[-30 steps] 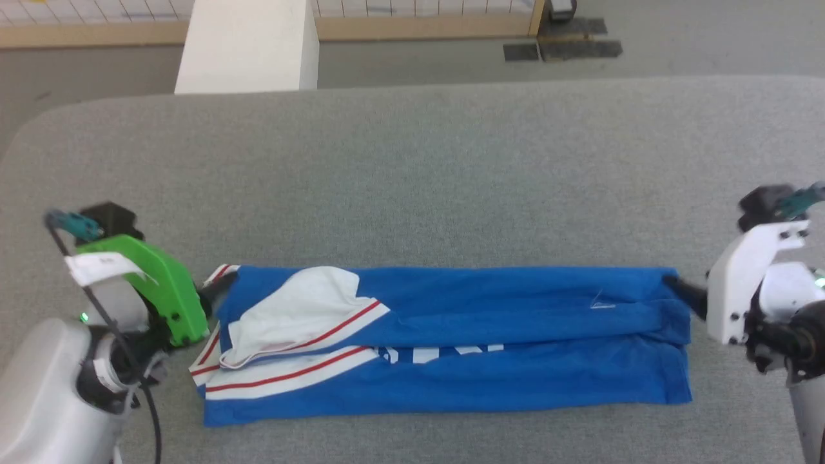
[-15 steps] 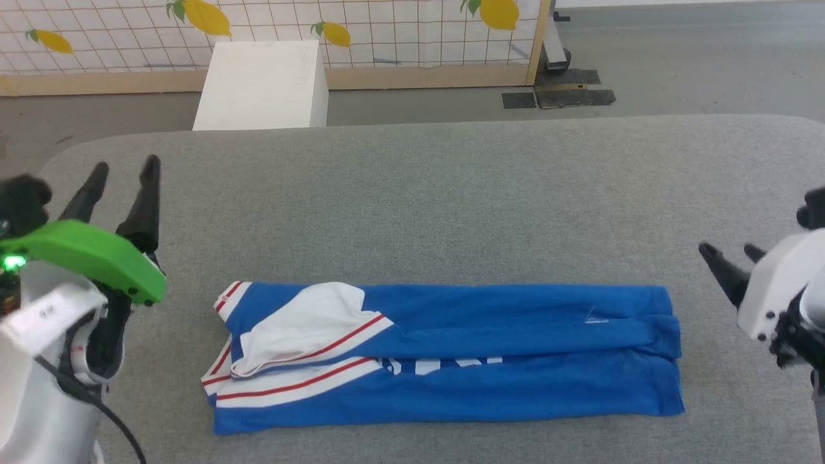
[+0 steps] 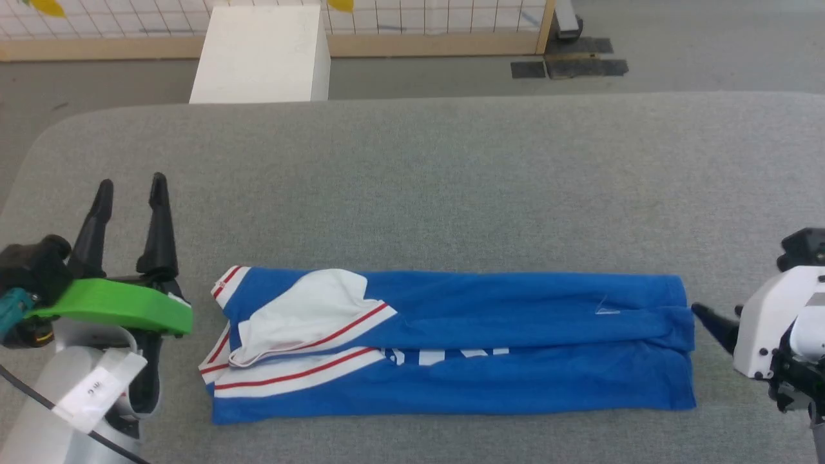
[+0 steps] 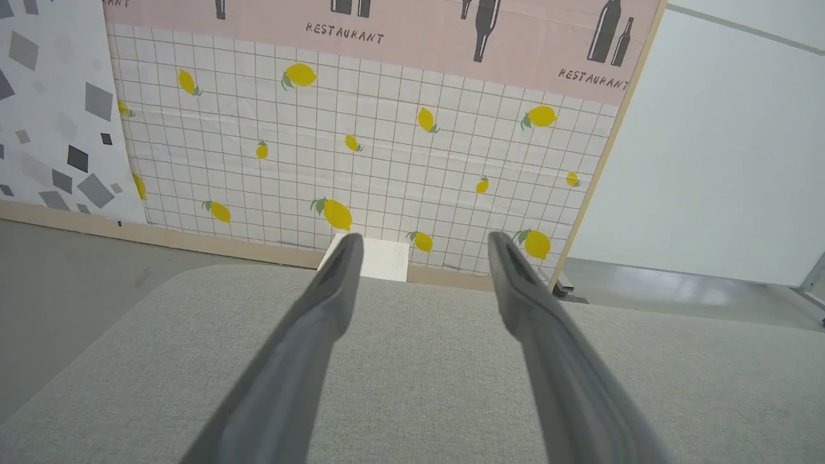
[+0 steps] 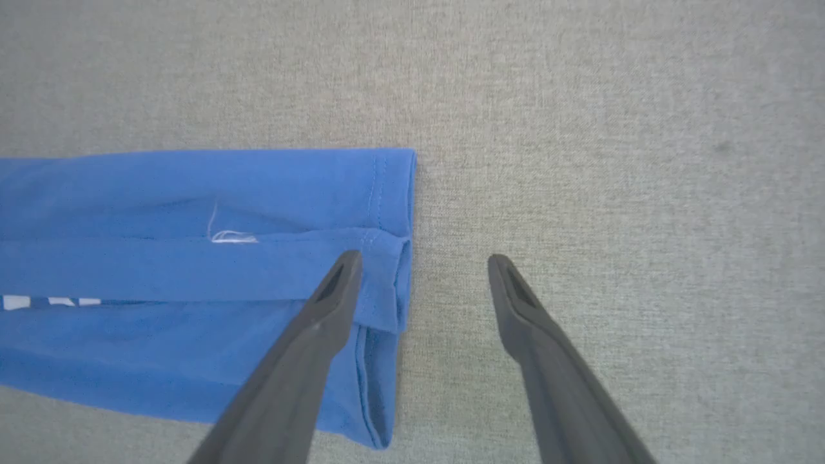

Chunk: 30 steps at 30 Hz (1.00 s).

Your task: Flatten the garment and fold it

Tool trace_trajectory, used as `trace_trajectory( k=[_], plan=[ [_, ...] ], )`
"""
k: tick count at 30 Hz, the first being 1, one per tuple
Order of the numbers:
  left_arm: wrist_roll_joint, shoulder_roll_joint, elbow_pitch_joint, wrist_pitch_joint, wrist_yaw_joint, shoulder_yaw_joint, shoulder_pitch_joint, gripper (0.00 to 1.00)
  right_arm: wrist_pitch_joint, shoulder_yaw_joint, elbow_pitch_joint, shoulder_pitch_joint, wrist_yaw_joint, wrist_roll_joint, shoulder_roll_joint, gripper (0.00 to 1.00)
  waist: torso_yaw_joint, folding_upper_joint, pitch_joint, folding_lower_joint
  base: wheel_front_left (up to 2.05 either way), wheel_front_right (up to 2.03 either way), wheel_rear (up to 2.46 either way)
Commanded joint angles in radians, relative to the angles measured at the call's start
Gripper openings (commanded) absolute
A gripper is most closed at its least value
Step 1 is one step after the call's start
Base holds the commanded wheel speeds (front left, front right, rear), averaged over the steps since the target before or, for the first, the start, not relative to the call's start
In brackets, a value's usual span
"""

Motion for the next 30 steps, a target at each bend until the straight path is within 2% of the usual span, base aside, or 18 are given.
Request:
trace_trajectory(
  k=[1,11,22,30],
  plan=[
    [0.017,-0.010,-0.006,-0.010,-0.006,-0.003,0.016,1.00,0.024,0.006,0.008,0.015,-0.001,0.010,0.005,1.00,0.007,-0.0001,0.022,0.0000,0.00,0.00,0.00],
    [0.083,-0.046,-0.022,-0.024,-0.027,0.015,0.032,1.00,0.126,0.062,0.023,0.001,-0.001,0.020,0.014,1.00,0.017,-0.0001,0.081,0.0000,0.00,0.00,0.00],
    [0.119,-0.097,-0.047,-0.024,-0.061,0.084,0.053,1.00,0.120,0.143,0.034,-0.042,-0.001,0.055,0.044,1.00,0.021,-0.0001,0.115,0.0000,0.00,0.00,0.00],
    [0.138,-0.119,-0.036,-0.024,-0.085,0.105,0.057,1.00,0.136,0.174,0.062,-0.056,-0.001,0.065,0.035,1.00,0.020,-0.0001,0.114,0.0000,0.00,0.00,0.00]
  ],
)
